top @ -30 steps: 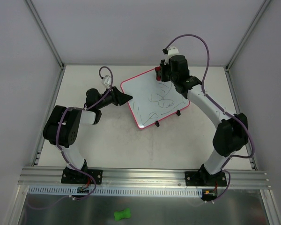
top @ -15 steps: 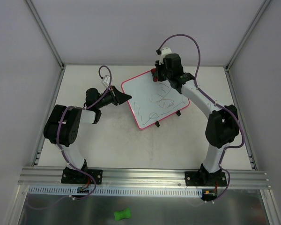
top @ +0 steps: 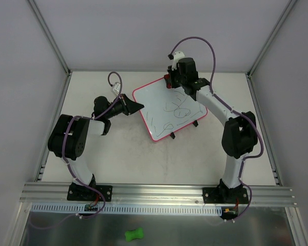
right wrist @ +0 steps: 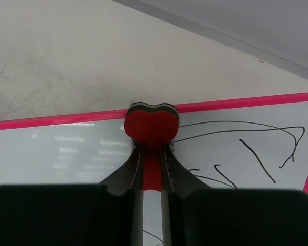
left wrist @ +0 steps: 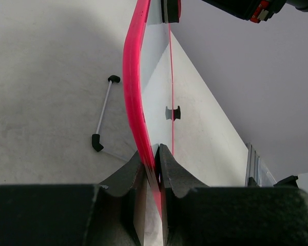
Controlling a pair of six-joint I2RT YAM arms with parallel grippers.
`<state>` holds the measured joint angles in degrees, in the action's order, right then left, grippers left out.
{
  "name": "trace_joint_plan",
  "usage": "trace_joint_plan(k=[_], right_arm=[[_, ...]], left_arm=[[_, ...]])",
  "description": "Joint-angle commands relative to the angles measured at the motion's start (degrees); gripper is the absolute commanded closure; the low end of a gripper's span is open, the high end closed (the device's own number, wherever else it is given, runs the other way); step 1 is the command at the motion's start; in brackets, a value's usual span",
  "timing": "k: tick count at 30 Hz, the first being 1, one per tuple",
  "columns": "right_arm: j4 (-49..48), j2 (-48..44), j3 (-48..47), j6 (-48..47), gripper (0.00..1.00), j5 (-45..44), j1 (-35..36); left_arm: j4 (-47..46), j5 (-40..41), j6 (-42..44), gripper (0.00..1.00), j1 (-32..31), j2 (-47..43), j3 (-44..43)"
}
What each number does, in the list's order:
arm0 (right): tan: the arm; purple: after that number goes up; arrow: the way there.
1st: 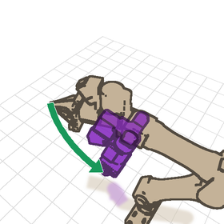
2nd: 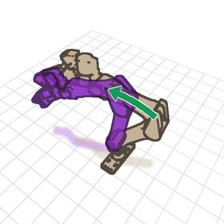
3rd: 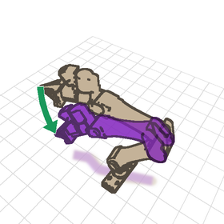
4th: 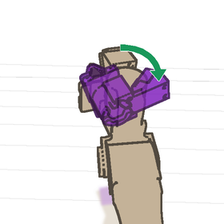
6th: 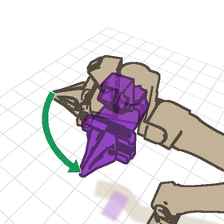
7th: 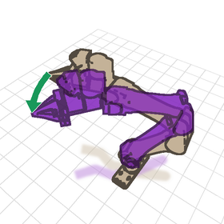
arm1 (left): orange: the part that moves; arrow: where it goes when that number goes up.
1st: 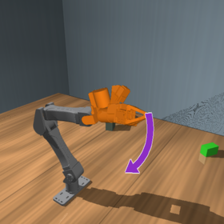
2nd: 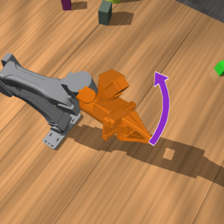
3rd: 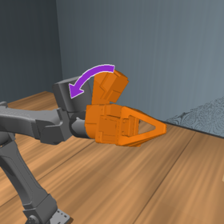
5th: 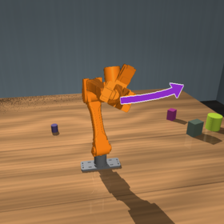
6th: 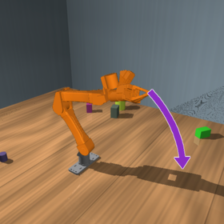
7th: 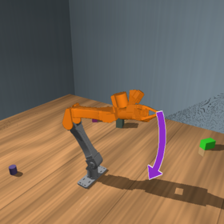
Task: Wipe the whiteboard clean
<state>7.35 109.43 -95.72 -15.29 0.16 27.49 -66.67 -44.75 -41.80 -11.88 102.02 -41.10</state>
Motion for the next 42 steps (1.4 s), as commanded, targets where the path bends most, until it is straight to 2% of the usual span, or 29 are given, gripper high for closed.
trace_joint_plan(k=[1,5,12,21,29,35,42], right_arm=[[-0.9,2.0,-2.8,-0.7,1.0,-3.8,-0.6],[0.2,3.6,-4.4,1.7,1.0,-8.4,-1.9],[2.0,5.4,-5.9,8.6,1.0,-9.1,-7.3],[4.2,7.0,-5.7,12.2,1.0,-5.4,-13.5],[3.7,5.8,-4.1,11.5,1.0,-2.7,-13.6],[-1.4,1.9,2.6,11.9,0.99,1.6,-13.4],[-6.1,-1.7,9.5,9.8,1.0,4.5,-9.7]], left_arm=[[-3.0,-1.8,4.3,1.0,0.5,0.4,0.1],[-2.1,-1.3,5.1,1.0,0.5,-0.2,0.3],[-1.2,-1.0,5.9,1.0,0.5,-0.8,0.5],[-1.1,-0.9,6.0,1.0,0.5,-0.9,0.7],[-1.1,-0.9,5.9,1.0,0.5,-0.9,0.7],[-1.1,-1.1,5.7,1.0,0.5,-1.0,0.7],[-1.1,-1.2,5.4,1.0,0.5,-1.0,0.6]])
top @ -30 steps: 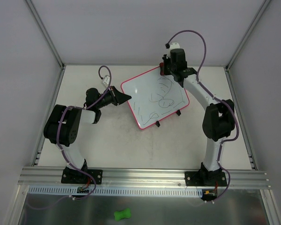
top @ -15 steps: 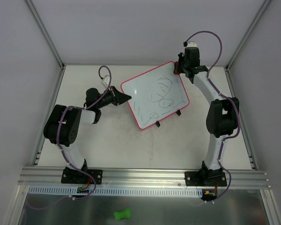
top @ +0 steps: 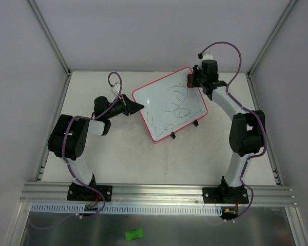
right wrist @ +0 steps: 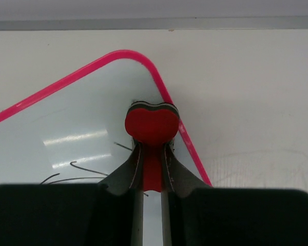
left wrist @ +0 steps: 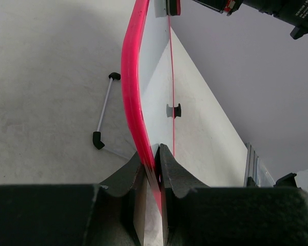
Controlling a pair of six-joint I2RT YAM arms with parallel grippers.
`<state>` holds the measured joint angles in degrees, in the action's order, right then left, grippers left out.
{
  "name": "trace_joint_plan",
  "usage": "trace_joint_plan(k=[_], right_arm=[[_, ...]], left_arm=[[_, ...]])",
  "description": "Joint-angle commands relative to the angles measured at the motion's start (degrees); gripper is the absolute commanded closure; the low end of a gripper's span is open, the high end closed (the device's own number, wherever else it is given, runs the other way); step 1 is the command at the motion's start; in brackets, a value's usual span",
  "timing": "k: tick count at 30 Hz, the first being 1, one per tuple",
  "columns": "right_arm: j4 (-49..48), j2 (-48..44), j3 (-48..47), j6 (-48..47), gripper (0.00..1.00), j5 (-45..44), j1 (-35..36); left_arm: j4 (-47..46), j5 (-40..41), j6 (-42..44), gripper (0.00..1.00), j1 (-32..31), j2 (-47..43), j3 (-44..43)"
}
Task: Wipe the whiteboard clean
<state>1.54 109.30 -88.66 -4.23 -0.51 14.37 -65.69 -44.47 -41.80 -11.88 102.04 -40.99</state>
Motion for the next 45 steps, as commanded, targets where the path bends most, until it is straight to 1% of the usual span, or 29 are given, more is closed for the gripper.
trace_joint_plan(k=[1,9,12,15,20,23,25,29,30,33,38,45], right_arm=[[-0.5,-1.7,2.8,-2.4,1.0,5.2,4.2],[-0.6,-2.0,3.1,-11.1,1.0,2.5,14.0],[-0.7,-2.0,3.1,-13.6,1.0,2.4,16.6],[-0.7,-1.9,3.6,-15.2,1.0,2.5,18.2],[-0.8,-1.8,4.1,-14.2,1.0,1.0,18.0],[-0.9,-2.3,4.5,-10.8,1.0,1.2,16.3],[-1.1,-2.9,5.1,-8.0,1.0,1.6,13.8],[-1.1,-2.9,6.0,0.6,1.0,1.7,8.6],[-1.1,-2.8,6.3,1.7,1.0,2.0,6.7],[-0.1,-2.5,6.6,4.0,1.0,1.5,3.8],[0.5,-2.6,9.0,9.3,1.0,1.0,0.9],[0.7,-3.2,13.9,17.4,1.0,3.1,-3.6]], left_arm=[[-2.1,-1.7,5.4,1.0,0.5,-1.0,0.5],[-2.0,-1.7,5.3,1.0,0.5,-1.1,0.4],[-2.0,-1.6,5.4,1.0,0.5,-1.1,0.6],[-2.0,-1.6,5.3,1.0,0.5,-1.1,0.5],[-1.9,-1.6,5.4,1.0,0.5,-1.1,0.6],[-1.9,-1.6,5.4,1.0,0.5,-1.2,0.6],[-1.9,-1.6,5.6,1.0,0.5,-1.3,0.7],[-1.8,-1.6,5.6,1.0,0.5,-1.6,0.7],[-1.8,-1.6,5.5,1.0,0.5,-1.6,0.7],[-1.8,-1.7,5.4,1.0,0.5,-1.6,0.6],[-1.8,-1.6,5.4,1.0,0.5,-1.6,0.6],[-1.8,-1.6,5.4,1.0,0.5,-2.0,0.7]])
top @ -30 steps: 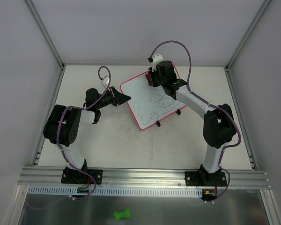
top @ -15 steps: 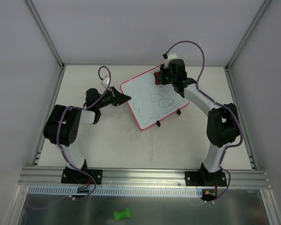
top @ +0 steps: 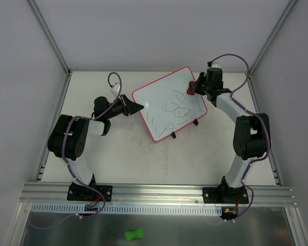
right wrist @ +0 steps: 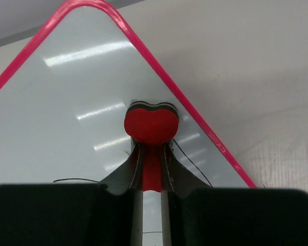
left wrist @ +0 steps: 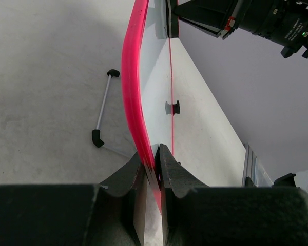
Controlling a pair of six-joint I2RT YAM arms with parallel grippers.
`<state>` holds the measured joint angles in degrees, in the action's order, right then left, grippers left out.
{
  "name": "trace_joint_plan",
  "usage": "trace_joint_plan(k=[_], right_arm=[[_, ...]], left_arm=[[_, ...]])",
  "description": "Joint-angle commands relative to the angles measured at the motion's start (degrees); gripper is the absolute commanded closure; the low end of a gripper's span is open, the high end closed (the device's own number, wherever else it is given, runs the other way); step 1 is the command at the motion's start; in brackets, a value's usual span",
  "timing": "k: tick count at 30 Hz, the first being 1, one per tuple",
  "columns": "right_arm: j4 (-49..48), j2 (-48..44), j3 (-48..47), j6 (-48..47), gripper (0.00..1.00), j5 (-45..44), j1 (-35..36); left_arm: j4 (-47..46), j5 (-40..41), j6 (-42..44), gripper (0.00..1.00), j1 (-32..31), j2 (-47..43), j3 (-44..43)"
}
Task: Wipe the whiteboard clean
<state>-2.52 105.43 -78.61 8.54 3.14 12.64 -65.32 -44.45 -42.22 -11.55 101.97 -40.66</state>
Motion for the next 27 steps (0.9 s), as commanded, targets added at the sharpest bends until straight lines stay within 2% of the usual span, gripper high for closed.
trace_joint_plan(k=[1,14,22,27], right_arm=[[4.8,0.4,4.6,5.3,1.0,0.2,-2.2],[5.0,-8.6,19.7,11.8,1.0,-5.4,-3.7],[6.7,-9.6,21.7,12.4,1.0,-7.6,-4.3],[6.3,-8.7,19.6,11.8,1.0,-7.2,-4.4]], left_arm=[[-2.2,-1.6,5.9,1.0,0.1,-2.0,0.3],[-2.1,-1.6,5.7,1.0,0.1,-2.6,0.6],[-2.2,-1.6,5.6,1.0,0.1,-2.4,0.5],[-2.1,-1.7,5.8,1.0,0.1,-2.5,0.6]])
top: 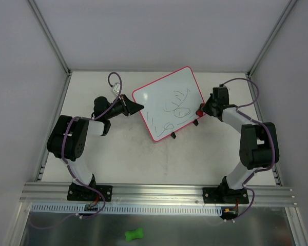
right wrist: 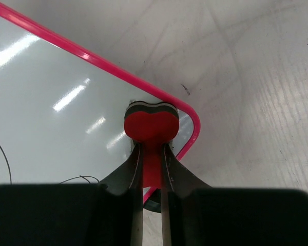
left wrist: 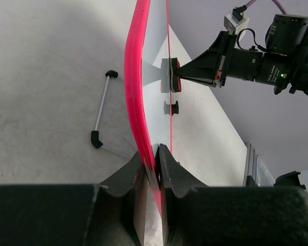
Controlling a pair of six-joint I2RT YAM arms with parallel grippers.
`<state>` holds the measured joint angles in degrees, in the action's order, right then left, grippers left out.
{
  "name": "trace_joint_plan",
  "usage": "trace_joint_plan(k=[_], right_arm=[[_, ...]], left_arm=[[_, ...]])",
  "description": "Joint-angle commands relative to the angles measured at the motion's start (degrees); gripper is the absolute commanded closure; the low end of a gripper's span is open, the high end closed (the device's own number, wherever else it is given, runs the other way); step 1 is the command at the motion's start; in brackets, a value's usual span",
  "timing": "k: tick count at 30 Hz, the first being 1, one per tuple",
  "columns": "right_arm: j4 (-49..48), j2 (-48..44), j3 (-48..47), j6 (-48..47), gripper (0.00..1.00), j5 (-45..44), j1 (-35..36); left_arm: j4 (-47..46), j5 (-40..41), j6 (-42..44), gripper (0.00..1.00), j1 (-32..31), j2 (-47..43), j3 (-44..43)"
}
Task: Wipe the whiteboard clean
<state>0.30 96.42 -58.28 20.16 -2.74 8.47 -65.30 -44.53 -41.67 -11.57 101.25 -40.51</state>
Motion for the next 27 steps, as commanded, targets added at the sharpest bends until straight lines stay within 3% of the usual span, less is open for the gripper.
trace_joint_plan(k=[1,17,27], right_arm=[[3.1,0.4,-2.2,0.1,1.0,-0.5,-0.1],[2.1,8.2,-23.4,-5.7,1.0,9.8,0.6],[6.0,12.7,-32.9,-11.5,1.0,10.3,5.7]], left_arm=[[-1.9,-1.7,5.3,1.0,0.1,-1.8,0.3],[-0.4,-1.9,6.4,1.0,0.1,-2.1,0.1],[-0.3,-2.0,6.5,1.0,0.1,-2.4,0.0]])
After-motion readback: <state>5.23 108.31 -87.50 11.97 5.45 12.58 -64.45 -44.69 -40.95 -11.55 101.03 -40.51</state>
